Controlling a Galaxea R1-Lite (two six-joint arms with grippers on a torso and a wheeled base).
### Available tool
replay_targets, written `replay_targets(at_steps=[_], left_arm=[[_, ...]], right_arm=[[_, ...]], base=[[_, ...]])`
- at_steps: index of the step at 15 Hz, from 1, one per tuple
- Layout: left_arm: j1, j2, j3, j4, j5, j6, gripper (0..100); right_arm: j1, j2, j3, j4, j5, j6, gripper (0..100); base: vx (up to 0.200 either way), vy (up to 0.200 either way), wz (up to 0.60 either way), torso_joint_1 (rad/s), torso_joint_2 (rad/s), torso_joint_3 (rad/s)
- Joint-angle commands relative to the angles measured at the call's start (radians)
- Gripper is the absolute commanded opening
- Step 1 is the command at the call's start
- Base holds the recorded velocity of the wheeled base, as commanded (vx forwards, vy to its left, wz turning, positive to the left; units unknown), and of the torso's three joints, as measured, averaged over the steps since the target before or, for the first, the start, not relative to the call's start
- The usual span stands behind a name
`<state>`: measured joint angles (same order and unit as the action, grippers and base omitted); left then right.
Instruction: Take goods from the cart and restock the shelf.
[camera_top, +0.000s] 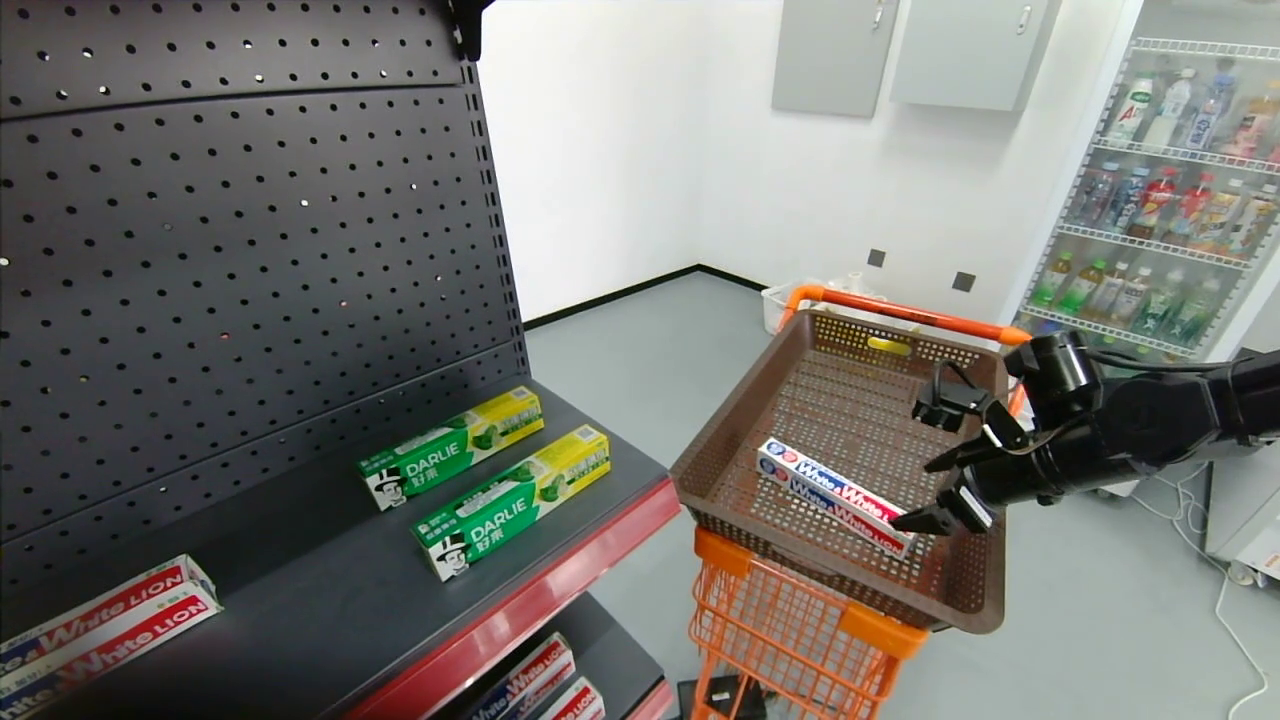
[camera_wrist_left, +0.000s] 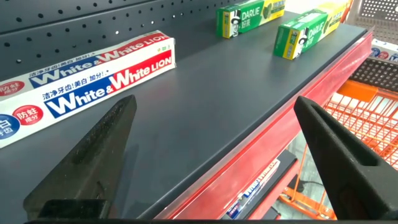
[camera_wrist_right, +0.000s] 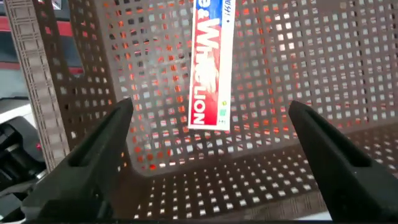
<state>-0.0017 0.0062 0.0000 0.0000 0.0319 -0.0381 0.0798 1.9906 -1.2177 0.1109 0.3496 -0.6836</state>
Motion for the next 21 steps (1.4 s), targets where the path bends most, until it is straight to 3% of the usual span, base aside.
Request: replay_targets(at_steps=[1,14,21], left_arm=[[0.0,0.0,0.0,0.0,0.0,0.0,100],[0.0,0.0,0.0,0.0,0.0,0.0,100],[0.0,0.0,0.0,0.0,0.0,0.0,100]], right_arm=[[0.021,0.034,-0.022,-0.003,0.002,0.001,100],[0.061,0.261,-0.247,0.001,-0.003,0.007,100],[0.072,0.324,-0.307,0.001,-0.041,0.006,100]], base=[[0.0,0.0,0.0,0.0,0.0,0.0],[0.0,0.0,0.0,0.0,0.0,0.0],[0.0,0.0,0.0,0.0,0.0,0.0]])
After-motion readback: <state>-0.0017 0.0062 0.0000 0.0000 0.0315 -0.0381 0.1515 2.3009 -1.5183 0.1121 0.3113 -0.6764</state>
